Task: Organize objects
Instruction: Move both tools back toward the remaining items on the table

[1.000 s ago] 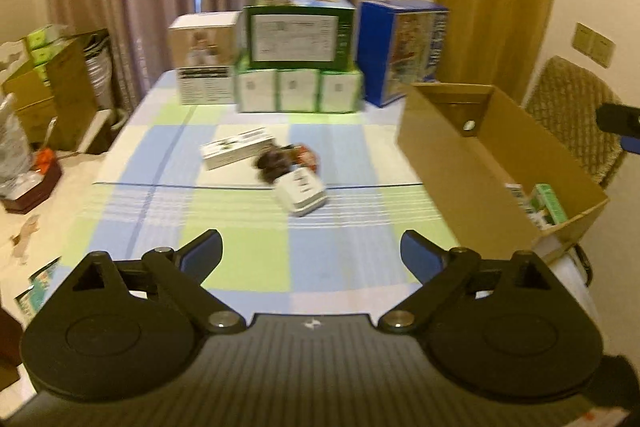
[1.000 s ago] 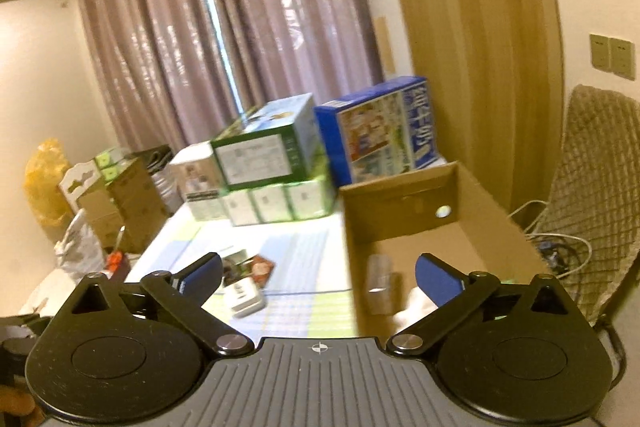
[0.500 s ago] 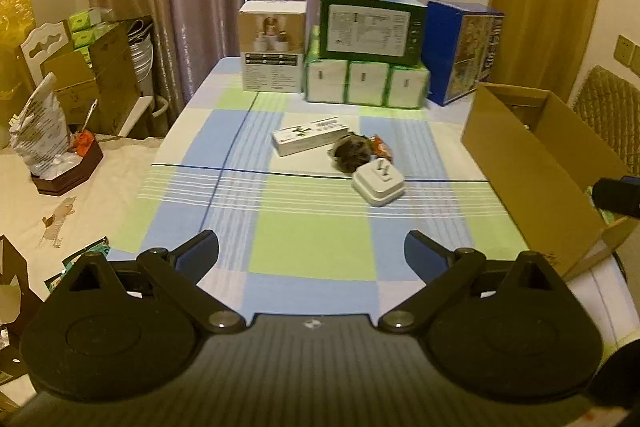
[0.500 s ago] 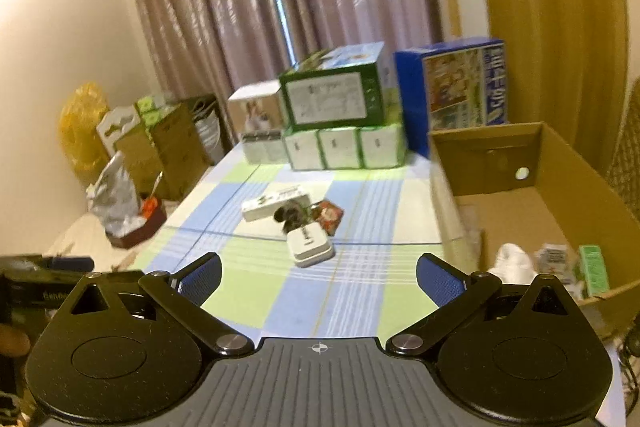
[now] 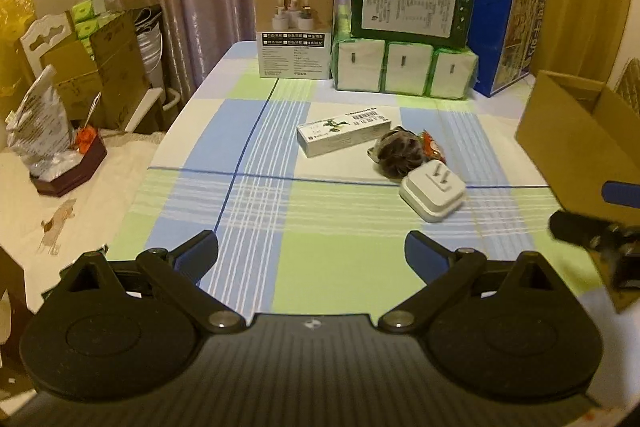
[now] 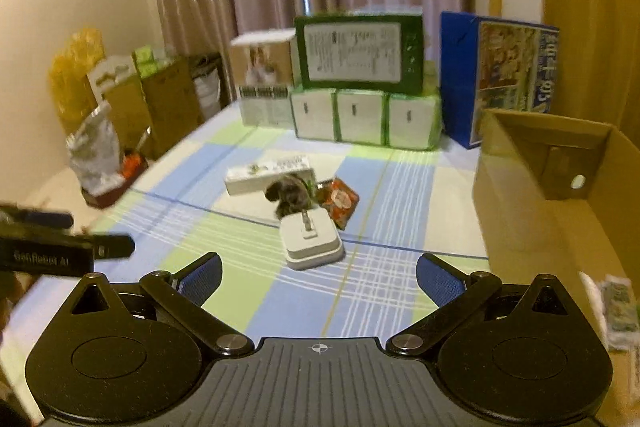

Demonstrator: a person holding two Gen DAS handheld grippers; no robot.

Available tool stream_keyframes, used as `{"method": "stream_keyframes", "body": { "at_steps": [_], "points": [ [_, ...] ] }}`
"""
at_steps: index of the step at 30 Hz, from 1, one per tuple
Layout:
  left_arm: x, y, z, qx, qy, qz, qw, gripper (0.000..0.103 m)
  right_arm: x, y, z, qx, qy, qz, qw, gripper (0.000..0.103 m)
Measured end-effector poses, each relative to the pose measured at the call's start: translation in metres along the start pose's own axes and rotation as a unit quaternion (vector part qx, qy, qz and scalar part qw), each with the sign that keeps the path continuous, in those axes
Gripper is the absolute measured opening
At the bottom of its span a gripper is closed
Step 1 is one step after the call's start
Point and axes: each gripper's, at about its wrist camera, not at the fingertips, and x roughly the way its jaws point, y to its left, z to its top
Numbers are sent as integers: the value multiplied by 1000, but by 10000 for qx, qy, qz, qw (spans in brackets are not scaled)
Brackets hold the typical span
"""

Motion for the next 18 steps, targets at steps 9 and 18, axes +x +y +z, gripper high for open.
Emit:
{"method": "stream_keyframes", "body": {
  "at_steps": [9,18],
  "points": [
    [67,-1,6,-106,20,-154,9998,97,60,-6,-9,-334,116,117,9993,100],
    [103,7,-2,-210,165,-240,9994,98,101,-21,-8,-406,300,252,9984,93]
  ]
}}
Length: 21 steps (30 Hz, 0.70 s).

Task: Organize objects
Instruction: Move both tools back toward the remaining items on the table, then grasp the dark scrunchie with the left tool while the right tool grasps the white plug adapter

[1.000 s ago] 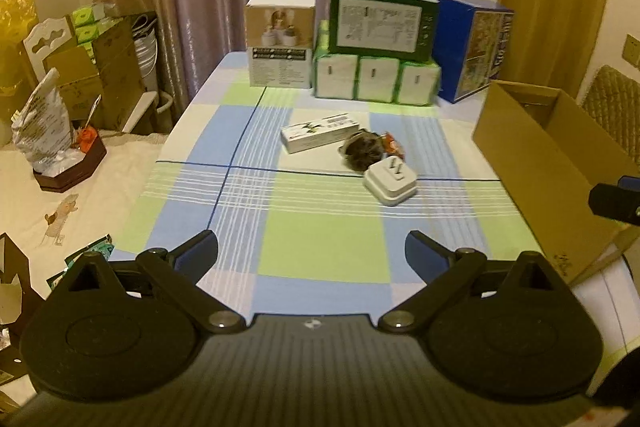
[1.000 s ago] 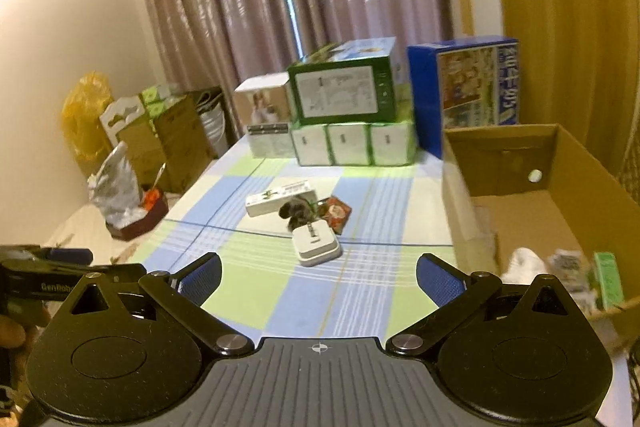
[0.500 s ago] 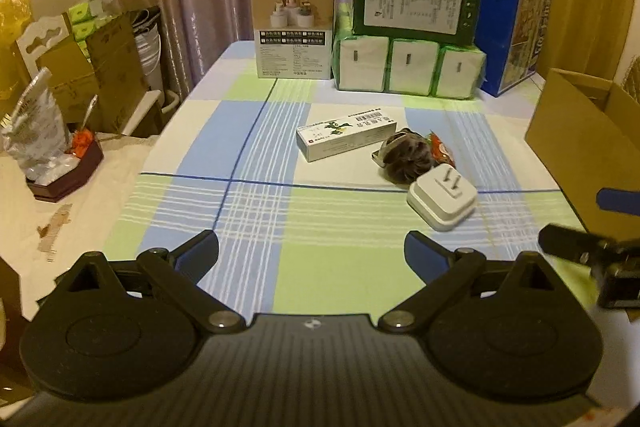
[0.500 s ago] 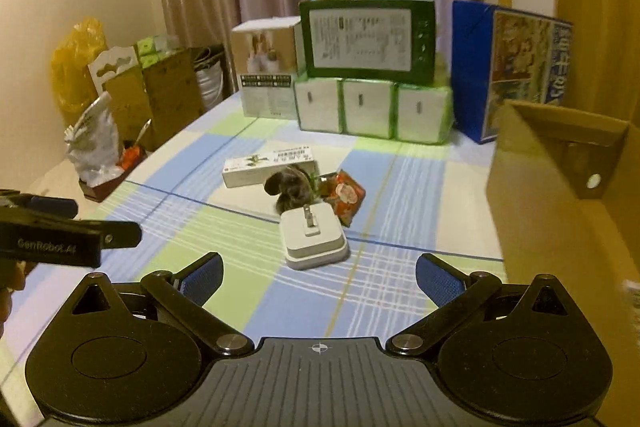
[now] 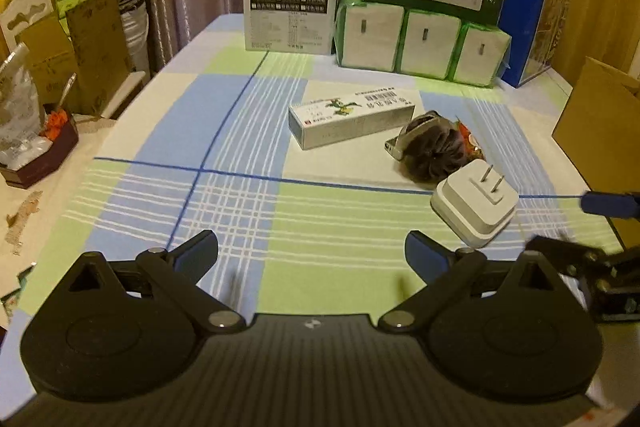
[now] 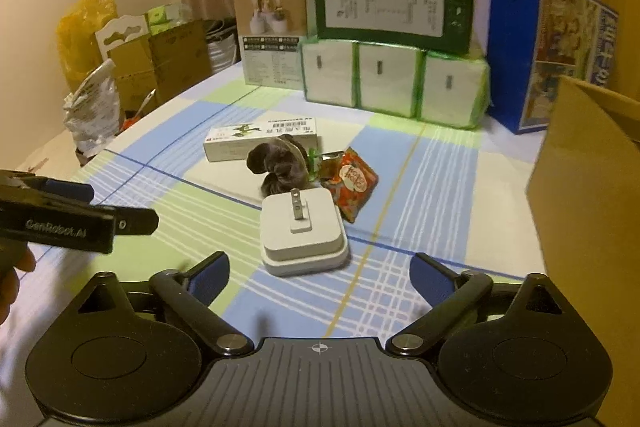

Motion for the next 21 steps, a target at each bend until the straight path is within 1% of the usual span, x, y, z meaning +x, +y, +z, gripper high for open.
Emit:
{"method": "stream_keyframes", "body": {
  "at_steps": [4,8,12,15,21],
  "points": [
    [8,3,2,-47,112,-62,9999,98,20,-3,6,57,30,180,9998,92],
    [15,4,2,-112,241,-14,9996,98,39,0,10,-149,80,158,9997,88],
    [17,6,3,-114,219,19,9997,98,51,4,11,-296,134,153,9994,86],
    [19,7,3,-104,199,33,9997,98,60,7,11,-457,193,150,9987,82],
    [20,5,5,-17,129,-5,9999,98,69,5,9,-486,376,144,9980,64]
  ]
}}
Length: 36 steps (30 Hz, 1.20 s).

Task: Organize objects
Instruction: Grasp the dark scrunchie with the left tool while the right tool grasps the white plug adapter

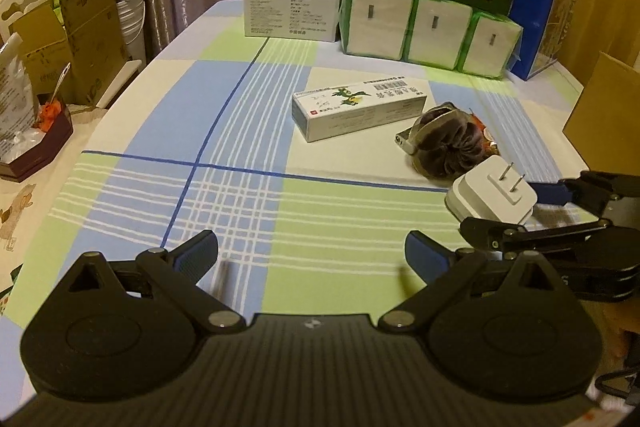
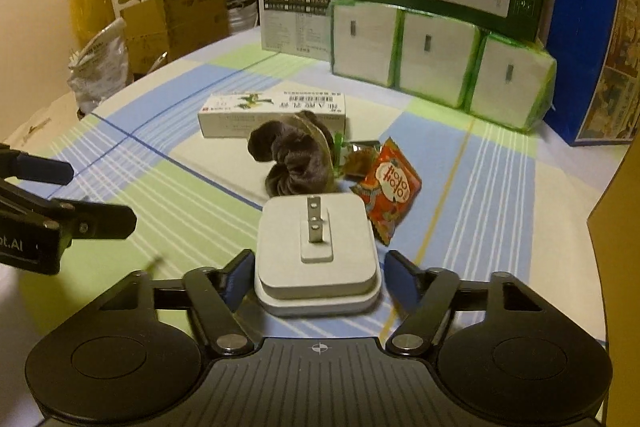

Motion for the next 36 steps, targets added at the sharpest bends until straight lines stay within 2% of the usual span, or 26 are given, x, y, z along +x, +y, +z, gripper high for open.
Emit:
{"method": "stream_keyframes", "body": {
  "at_steps": [6,11,16,20,26,29,31,36],
  "points": [
    [7,-7,7,132,-153,-195,9996,98,-15,-9,6,308,-19,-188,9993,62],
    [15,-19,13,336,-238,-419,9983,97,-34,-28,10,592,-137,-674,9959,62],
    [24,-40,20,627,-396,-625,9953,94,-32,-52,8,888,-15,-1022,9908,62],
    [32,-57,24,924,-515,-863,9906,91,-28,-59,3,802,88,-1146,9901,62],
    [44,-77,22,1420,-488,-1046,9831,84,-24,-68,-4,907,191,-1053,9901,62],
    [49,-80,21,1436,-453,-1168,9817,77,-23,-69,-4,964,182,-1013,9900,62],
    [50,-85,19,1581,-428,-1175,9795,68,-23,-69,-4,939,186,-998,9904,63],
    [54,-93,14,1890,-467,-1160,9740,56,-23,-69,-4,933,188,-989,9905,64]
  ]
}}
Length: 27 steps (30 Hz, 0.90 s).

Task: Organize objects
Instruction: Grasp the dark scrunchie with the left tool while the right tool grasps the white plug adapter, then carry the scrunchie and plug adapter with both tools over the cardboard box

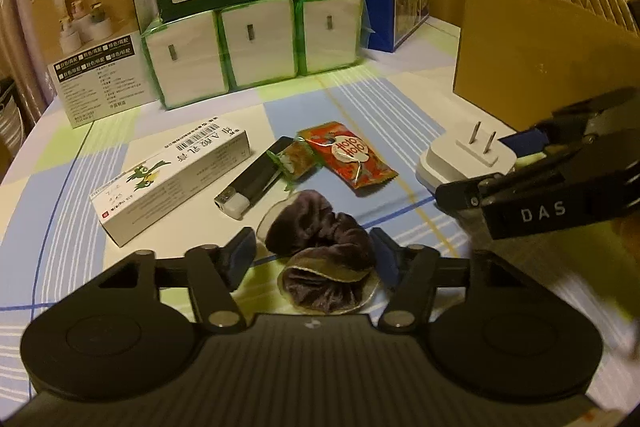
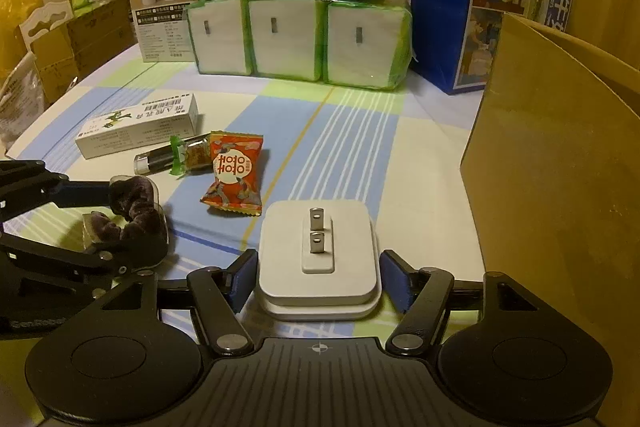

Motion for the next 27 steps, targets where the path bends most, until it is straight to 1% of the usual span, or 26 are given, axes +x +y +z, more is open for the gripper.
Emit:
{"method": "stream_keyframes", "body": {
  "at_steps": [3,5,6,7,10,13,16,20,22,23,27],
  "points": [
    [-1,-3,-1,123,-21,46,9999,51,0,0,0,-11,0,-2,10000,64],
    [-1,-4,-1,158,-31,72,9998,45,0,0,-1,-40,-7,-12,10000,64],
    [-1,-4,-1,136,-31,90,9999,41,1,1,0,-60,-9,-18,10000,65],
    [-1,-3,-2,74,-13,99,9999,37,1,1,-1,-94,-12,-32,9999,65],
    [0,3,-2,-233,38,-16,9997,29,2,2,-3,-173,-57,-41,9998,67],
    [-2,4,0,-343,56,-3,9994,25,3,4,-4,-256,-111,-55,9996,68],
    [-9,2,4,-358,14,145,9993,23,5,5,-5,-289,-157,-76,9994,68],
    [-11,2,5,-396,12,164,9991,22,7,7,-3,-297,-172,-98,9994,68],
    [-9,2,3,-414,74,175,9990,22,6,6,-2,-243,-155,-91,9995,66],
    [-9,3,3,-425,97,169,9989,22,6,7,-1,-217,-168,-109,9996,62],
    [-14,2,1,-483,106,160,9986,22,3,6,1,-19,-128,-85,9999,62]
  ]
}}
